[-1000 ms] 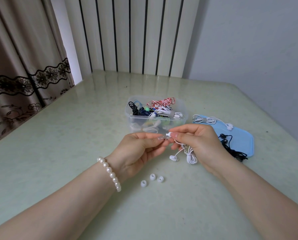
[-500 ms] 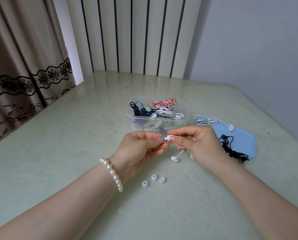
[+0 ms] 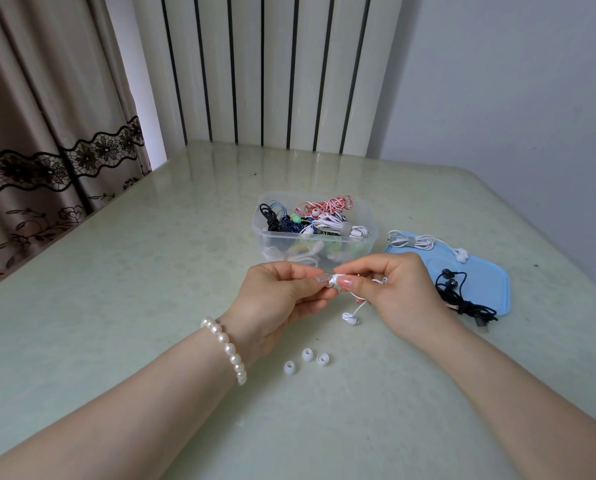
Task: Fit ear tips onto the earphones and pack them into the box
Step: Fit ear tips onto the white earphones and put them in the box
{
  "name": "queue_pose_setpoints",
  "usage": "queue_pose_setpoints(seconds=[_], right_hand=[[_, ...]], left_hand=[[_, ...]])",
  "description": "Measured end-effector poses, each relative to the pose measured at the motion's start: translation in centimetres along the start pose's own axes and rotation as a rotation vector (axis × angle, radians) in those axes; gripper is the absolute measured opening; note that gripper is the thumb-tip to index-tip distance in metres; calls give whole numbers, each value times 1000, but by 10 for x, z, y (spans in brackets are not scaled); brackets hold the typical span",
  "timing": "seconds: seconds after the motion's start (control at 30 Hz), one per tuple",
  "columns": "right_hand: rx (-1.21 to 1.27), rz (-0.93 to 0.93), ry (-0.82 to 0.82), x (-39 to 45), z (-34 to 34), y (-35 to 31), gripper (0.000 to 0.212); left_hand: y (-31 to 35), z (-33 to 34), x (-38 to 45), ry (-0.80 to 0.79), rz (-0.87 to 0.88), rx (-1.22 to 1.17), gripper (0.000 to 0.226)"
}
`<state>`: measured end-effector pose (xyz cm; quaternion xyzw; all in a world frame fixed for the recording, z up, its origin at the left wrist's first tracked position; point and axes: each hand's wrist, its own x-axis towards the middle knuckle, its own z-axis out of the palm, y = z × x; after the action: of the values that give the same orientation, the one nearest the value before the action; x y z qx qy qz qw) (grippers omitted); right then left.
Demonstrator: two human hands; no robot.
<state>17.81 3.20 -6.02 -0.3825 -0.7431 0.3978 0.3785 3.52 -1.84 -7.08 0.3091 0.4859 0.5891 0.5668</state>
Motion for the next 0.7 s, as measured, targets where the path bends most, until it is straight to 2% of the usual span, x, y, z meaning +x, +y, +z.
queue_pose_setpoints(seconds=[0.37, 0.53, 0.7], right_hand=[[-19, 33, -39, 1, -2, -1, 14], [-11, 41, -47, 1, -2, -3, 20], [17, 30, -41, 1, -3, -5, 17]], left_hand=[[0, 0, -1, 6, -5, -44, 5], [1, 0, 0, 16, -19, -44, 8], [1, -1, 0, 2, -33, -56, 7]])
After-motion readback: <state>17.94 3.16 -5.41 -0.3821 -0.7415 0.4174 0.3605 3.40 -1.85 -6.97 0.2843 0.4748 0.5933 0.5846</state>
